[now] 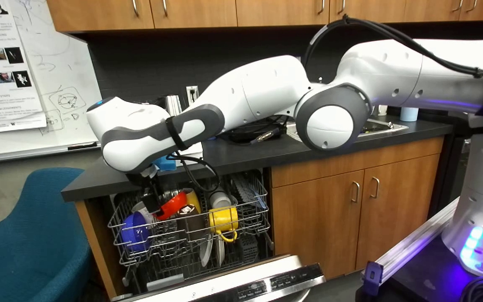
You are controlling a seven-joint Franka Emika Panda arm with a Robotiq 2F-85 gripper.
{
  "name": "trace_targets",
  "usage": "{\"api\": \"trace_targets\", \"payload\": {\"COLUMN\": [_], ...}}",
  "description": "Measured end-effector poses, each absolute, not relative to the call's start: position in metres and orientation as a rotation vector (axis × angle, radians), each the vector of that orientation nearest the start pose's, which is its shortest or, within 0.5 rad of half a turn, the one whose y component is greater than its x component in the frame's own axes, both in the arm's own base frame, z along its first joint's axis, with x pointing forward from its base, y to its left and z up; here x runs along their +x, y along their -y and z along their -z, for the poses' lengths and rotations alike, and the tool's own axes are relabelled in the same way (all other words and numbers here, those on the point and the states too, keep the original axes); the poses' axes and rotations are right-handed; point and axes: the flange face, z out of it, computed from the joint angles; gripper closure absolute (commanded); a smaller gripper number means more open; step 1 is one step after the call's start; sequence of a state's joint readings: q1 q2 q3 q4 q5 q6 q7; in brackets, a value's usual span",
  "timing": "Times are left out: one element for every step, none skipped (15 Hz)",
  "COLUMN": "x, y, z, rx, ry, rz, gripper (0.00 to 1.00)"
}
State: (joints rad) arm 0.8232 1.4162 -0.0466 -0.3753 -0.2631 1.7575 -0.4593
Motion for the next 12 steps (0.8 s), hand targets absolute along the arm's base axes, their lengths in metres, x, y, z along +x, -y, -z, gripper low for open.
{"api": "trace_targets", "payload": {"x": [0.572,0.572,0.573,0.573,0.573,0.573,0.572,0.571,0.571,0.569,0.568,0.565], "y": [-0.563,-0.562,-0.561,-0.56,-0.559,-0.559,-0.559,-0.56,-0.56,-0.56,-0.561,-0.563], "z": [-0.19,-0.189,-0.188,-0.187,-0.186,-0.185,-0.184,-0.183,-0.181,-0.178,-0.175,-0.172], "rx": [-2.714,-2.714,-2.714,-2.716,-2.717,-2.717,-2.717,-2.718,-2.723,-2.724,-2.722,-2.718], "ry": [2.146,2.165,2.18,2.189,2.194,2.196,2.198,2.206,2.226,2.254,2.287,2.314], "rz": [0.025,0.016,0.007,-0.002,-0.007,-0.011,-0.013,-0.015,-0.016,-0.019,-0.024,-0.028], "gripper": [0.0,0.0,0.0,0.0,0.0,0.0,0.0,0.0,0.0,0.0,0.0,0.0]}}
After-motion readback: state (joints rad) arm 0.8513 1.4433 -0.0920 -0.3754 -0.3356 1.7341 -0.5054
